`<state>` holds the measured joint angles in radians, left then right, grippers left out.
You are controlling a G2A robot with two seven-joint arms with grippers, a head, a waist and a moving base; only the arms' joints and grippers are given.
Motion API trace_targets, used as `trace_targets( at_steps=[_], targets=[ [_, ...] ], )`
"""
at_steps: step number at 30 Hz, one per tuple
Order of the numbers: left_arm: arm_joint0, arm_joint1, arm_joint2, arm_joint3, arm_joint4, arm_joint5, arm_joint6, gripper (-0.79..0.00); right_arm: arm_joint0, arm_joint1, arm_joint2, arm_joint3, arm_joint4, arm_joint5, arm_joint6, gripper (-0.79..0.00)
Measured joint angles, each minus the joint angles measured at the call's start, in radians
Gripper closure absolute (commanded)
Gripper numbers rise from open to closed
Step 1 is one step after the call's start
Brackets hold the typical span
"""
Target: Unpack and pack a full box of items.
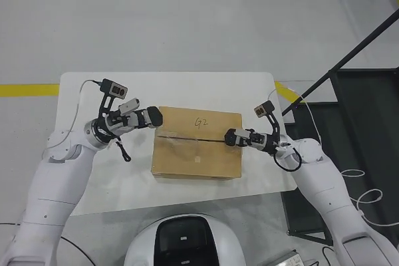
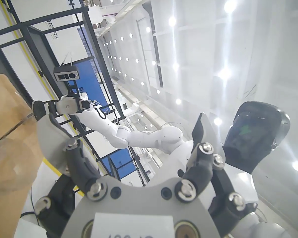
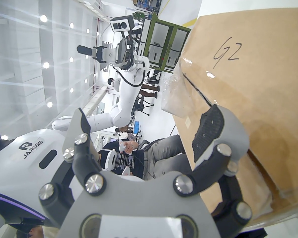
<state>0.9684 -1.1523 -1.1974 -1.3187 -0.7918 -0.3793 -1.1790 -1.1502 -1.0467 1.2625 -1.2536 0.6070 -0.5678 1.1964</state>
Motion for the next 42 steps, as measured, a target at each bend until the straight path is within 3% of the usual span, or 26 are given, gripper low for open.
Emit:
trace_targets(
  at_steps=[5, 10, 15, 20, 31, 40, 42],
  targets=[
    [0.037, 0.011, -0.045, 0.059, 0.041, -0.020, 0.016, -0.785, -0.032, 0.008, 0.015, -0.088, -0.043, -0.024, 0.033, -0.785],
    [0.086, 0.030, -0.122, 0.090, 0.089, -0.056, 0.031, -0.785, -0.058, 0.011, 0.006, -0.184, -0.200, -0.022, -0.042, -0.785],
    [0.132, 0.050, -0.221, 0.090, 0.096, -0.086, 0.057, -0.785, -0.061, 0.008, -0.024, -0.280, -0.401, 0.060, -0.174, -0.785],
    [0.182, 0.068, -0.318, 0.067, 0.082, -0.087, 0.060, -0.785, -0.093, 0.009, -0.042, -0.410, -0.627, 0.205, -0.297, -0.785],
    [0.184, 0.069, -0.320, 0.066, 0.081, -0.087, 0.059, -0.785, -0.142, 0.011, -0.083, -0.596, -0.921, 0.377, -0.408, -0.785],
    [0.184, 0.069, -0.320, 0.066, 0.081, -0.087, 0.059, -0.785, -0.075, -0.009, -0.182, -0.588, -1.048, 0.501, -0.450, -0.785],
    [0.184, 0.069, -0.320, 0.066, 0.081, -0.087, 0.059, -0.785, -0.059, -0.013, -0.192, -0.574, -1.062, 0.517, -0.460, -0.705]
  ],
)
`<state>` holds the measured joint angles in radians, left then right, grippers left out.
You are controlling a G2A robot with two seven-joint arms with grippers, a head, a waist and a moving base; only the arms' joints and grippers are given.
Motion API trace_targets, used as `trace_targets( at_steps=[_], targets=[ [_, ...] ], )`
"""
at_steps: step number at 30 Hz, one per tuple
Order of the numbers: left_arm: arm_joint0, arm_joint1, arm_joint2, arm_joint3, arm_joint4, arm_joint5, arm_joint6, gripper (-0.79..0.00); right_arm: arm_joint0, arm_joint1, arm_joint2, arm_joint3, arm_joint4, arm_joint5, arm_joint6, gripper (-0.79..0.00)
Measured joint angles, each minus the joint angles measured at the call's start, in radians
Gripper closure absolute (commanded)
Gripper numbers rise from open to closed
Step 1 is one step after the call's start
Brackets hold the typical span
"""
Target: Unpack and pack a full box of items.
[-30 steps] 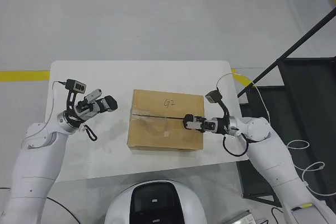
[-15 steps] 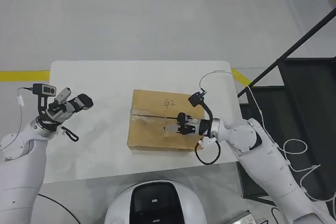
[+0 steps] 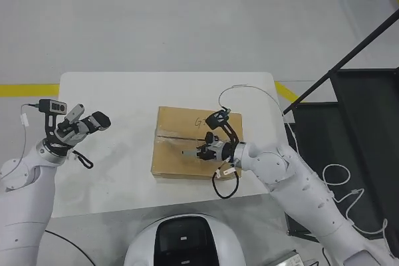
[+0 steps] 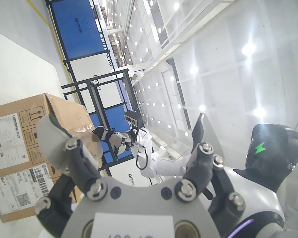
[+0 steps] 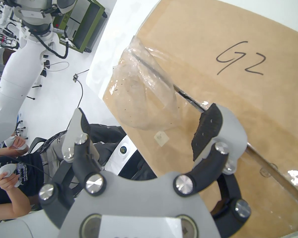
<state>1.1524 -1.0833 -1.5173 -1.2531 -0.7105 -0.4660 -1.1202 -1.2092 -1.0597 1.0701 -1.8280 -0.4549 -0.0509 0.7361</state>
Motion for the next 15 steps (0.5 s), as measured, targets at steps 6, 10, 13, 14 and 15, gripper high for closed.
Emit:
trace_targets(
  at_steps=[6, 10, 13, 14, 15],
  targets=[
    [0.000, 0.000, 0.000, 0.000, 0.000, 0.000, 0.000, -0.785, 0.022, -0.006, -0.019, 0.028, -0.022, 0.021, 0.007, -0.314],
    [0.000, 0.000, 0.000, 0.000, 0.000, 0.000, 0.000, -0.785, 0.016, -0.006, -0.023, 0.019, -0.055, 0.023, 0.016, -0.092],
    [0.000, 0.000, 0.000, 0.000, 0.000, 0.000, 0.000, -0.785, 0.006, -0.003, -0.019, 0.004, -0.083, 0.024, 0.023, 0.000],
    [0.000, 0.000, 0.000, 0.000, 0.000, 0.000, 0.000, -0.785, 0.003, -0.003, -0.017, -0.001, -0.092, 0.025, 0.023, 0.000],
    [0.000, 0.000, 0.000, 0.000, 0.000, 0.000, 0.000, -0.785, -0.001, -0.002, -0.015, -0.006, -0.101, 0.026, 0.024, 0.000]
  ],
)
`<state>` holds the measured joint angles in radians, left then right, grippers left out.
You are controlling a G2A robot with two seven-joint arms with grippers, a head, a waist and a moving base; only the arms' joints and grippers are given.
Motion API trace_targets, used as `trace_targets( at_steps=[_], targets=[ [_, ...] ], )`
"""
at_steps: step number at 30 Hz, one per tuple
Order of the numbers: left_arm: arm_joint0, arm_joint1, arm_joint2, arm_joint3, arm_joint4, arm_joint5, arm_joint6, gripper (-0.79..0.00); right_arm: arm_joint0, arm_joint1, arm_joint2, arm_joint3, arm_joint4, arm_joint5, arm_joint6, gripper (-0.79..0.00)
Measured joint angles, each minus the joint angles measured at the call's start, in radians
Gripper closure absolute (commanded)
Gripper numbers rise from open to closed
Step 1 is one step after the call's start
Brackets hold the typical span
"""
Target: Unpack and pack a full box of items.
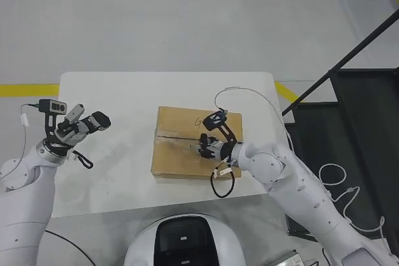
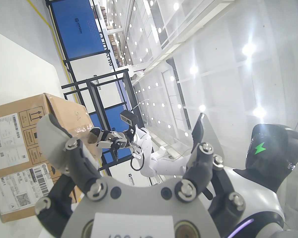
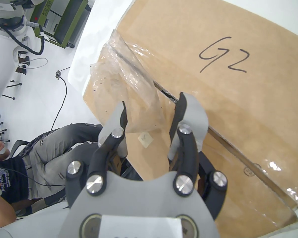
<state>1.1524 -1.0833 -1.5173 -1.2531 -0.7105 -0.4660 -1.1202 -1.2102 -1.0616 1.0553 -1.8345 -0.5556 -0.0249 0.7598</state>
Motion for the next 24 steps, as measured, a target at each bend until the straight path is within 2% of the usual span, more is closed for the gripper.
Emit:
trace_targets(
  at_steps=[10, 24],
  targets=[
    [0.000, 0.000, 0.000, 0.000, 0.000, 0.000, 0.000, -0.785, -0.025, 0.011, 0.059, -0.058, -0.012, -0.019, 0.037, 0.000],
    [0.000, 0.000, 0.000, 0.000, 0.000, 0.000, 0.000, -0.785, -0.044, 0.025, 0.141, -0.052, 0.024, -0.049, 0.115, 0.000]
  ],
)
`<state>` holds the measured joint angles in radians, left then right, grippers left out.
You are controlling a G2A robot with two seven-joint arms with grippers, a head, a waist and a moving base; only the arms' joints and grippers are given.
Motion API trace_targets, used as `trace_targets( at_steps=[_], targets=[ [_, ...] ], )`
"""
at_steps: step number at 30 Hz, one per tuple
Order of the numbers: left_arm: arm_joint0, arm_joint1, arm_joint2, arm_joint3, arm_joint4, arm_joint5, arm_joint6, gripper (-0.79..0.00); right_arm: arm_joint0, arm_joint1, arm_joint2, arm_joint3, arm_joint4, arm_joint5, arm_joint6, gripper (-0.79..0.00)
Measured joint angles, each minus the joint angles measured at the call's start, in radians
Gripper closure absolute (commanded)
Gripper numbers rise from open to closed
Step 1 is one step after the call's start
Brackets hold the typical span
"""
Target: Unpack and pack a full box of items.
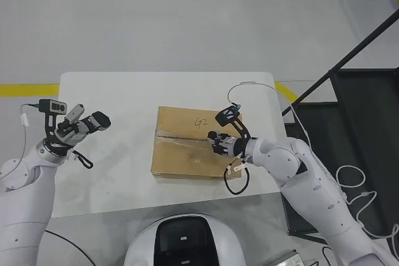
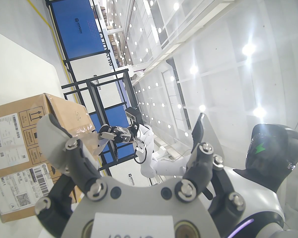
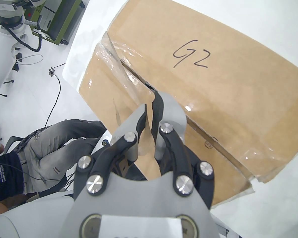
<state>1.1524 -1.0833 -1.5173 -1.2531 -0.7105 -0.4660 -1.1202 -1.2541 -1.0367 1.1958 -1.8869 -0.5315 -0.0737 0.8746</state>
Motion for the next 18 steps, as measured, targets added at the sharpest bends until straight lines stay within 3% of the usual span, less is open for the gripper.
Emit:
trace_targets(
  at_steps=[18],
  targets=[
    [0.000, 0.000, 0.000, 0.000, 0.000, 0.000, 0.000, -0.785, -0.038, 0.020, 0.096, 0.008, 0.012, -0.034, 0.051, 0.000]
  ],
)
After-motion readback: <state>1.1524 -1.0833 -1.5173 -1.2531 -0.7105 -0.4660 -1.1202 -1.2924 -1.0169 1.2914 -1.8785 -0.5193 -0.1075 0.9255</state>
